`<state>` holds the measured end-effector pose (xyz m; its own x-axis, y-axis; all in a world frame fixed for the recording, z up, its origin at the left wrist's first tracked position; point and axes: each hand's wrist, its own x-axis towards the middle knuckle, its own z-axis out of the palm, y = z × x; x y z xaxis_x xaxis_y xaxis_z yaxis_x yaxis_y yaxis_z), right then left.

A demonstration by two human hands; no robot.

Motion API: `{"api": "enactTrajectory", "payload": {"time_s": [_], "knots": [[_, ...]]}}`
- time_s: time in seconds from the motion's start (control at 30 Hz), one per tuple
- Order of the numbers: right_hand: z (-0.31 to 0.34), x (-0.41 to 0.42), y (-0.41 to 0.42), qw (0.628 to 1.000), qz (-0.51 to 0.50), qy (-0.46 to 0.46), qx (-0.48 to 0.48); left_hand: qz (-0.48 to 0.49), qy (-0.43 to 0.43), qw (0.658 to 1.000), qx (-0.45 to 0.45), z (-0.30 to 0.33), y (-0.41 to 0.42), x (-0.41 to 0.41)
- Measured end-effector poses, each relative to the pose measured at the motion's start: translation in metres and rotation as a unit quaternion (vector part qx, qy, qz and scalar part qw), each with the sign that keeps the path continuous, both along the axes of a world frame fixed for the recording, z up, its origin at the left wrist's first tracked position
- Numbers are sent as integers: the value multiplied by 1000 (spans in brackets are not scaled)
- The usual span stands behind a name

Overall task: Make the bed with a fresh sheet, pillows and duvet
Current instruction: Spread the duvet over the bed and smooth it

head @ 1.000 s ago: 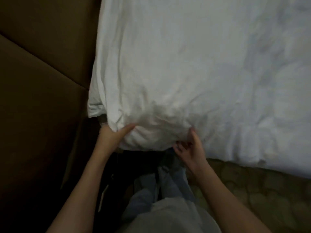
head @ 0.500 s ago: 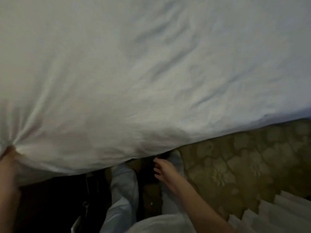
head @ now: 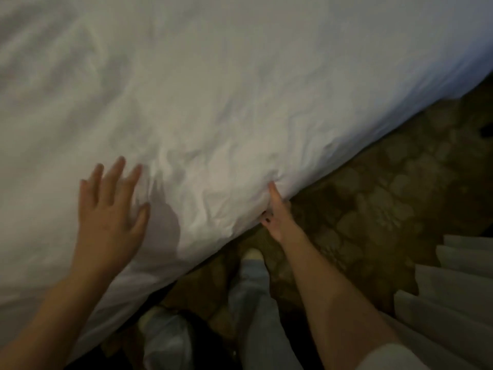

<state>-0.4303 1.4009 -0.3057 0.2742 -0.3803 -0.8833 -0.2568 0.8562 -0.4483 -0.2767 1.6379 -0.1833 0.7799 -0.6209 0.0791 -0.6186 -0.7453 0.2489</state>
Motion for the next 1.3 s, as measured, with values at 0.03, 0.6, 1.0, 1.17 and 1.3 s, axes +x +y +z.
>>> {"api": "enactTrajectory", "payload": {"time_s": [0.03,0.6,1.0,1.17,1.3], "knots": [[1,5,-11,1000,5,-28,-3,-39,51,998,29,-9,-25,-16],[8,-81,-47,822,497,204,-189,-185,152,961,140,-55,-250,-44],[-7,-53,-355,984,-82,136,-85,-244,115,957,104,-89,-474,-32],[-23,-13,-461,992,-68,71,-83,-283,85,951,85,-91,-560,-18],[-12,-41,-479,948,86,165,-260,-321,94,934,121,-94,-631,-18]]}}
